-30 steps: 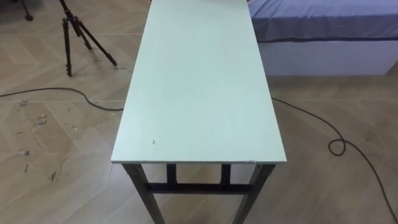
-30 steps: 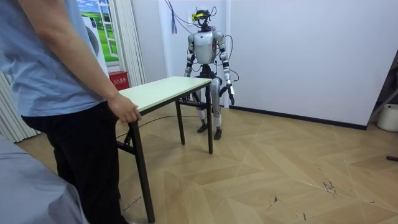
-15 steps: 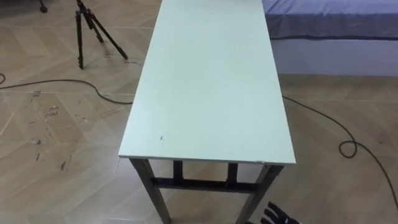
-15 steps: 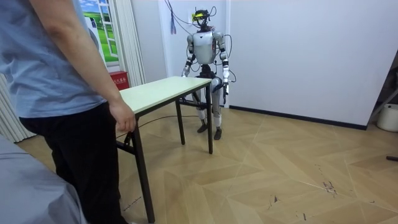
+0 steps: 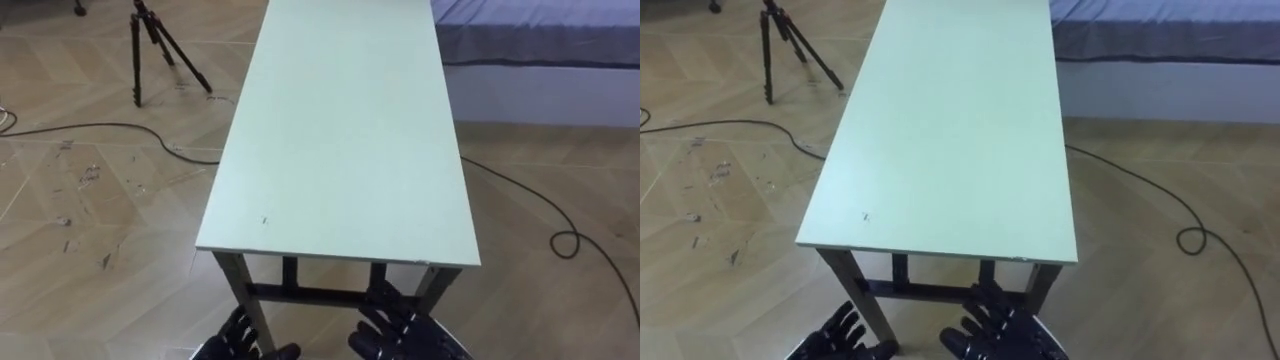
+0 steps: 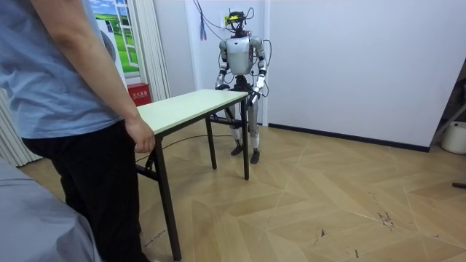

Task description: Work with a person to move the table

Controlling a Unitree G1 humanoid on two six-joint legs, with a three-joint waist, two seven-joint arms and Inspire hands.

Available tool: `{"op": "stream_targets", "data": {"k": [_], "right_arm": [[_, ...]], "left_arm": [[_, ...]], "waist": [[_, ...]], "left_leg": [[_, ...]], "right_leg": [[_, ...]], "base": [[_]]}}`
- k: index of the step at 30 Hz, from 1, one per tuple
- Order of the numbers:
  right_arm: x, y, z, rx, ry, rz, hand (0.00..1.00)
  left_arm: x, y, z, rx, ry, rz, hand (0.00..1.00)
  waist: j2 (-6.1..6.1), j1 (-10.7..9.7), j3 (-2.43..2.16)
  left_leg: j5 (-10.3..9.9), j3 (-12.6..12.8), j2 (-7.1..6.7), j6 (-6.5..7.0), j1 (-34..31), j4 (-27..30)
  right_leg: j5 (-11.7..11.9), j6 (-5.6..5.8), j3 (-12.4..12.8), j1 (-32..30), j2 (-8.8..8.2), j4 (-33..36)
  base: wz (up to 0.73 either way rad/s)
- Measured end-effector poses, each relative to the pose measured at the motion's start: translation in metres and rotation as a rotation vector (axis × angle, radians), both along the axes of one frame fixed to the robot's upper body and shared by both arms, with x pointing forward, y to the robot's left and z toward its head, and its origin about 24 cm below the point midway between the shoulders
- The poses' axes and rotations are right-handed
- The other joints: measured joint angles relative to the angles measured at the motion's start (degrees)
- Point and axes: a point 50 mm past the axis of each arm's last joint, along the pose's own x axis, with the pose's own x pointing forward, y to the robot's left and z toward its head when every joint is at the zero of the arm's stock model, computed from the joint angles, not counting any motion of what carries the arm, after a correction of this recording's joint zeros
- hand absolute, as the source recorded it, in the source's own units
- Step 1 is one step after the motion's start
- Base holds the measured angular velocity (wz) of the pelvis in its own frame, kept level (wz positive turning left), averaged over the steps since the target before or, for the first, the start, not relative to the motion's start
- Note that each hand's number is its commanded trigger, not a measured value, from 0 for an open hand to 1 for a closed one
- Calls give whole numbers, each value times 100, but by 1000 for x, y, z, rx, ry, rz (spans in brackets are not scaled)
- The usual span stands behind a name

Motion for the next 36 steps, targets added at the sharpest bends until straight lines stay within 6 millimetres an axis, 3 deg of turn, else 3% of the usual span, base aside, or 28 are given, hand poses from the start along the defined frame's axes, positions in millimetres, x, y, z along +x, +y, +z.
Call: {"op": "stream_targets", "data": {"k": [8,15,23,24,28,36], "right_arm": [[17,0,10,71,-55,-46,0],[26,0,23,110,-92,-58,0],[30,-1,24,127,-76,-88,0],[30,0,23,129,-72,-91,0],[37,-3,19,116,-55,-106,0],[51,-7,19,97,-43,-124,0]], "left_arm": [[27,-3,31,-66,-170,-5,0],[42,-3,54,-142,-253,11,0],[45,-2,53,-240,-219,54,0],[45,-2,53,-281,-213,81,0],[54,4,40,-304,-155,139,0],[65,4,33,-416,-92,202,0]], "waist": [[-23,-35,12],[40,-46,25],[117,-17,60],[114,-18,99],[112,6,123],[87,12,117]], "left_leg": [[12,-21,-2,20,33,22],[12,-19,2,21,-1,41],[14,-30,-2,21,128,-4],[15,-22,-1,20,183,-20],[15,-22,2,20,199,-9],[18,-17,4,22,213,-9]], "right_leg": [[-1,1,66,1,-2,62],[-1,2,54,-13,2,63],[-1,2,61,81,-2,54],[-1,2,62,125,-1,54],[-1,2,51,143,0,56],[-1,2,120,131,7,57]], "base": [[-1],[0],[0],[0],[0],[-4]]}}
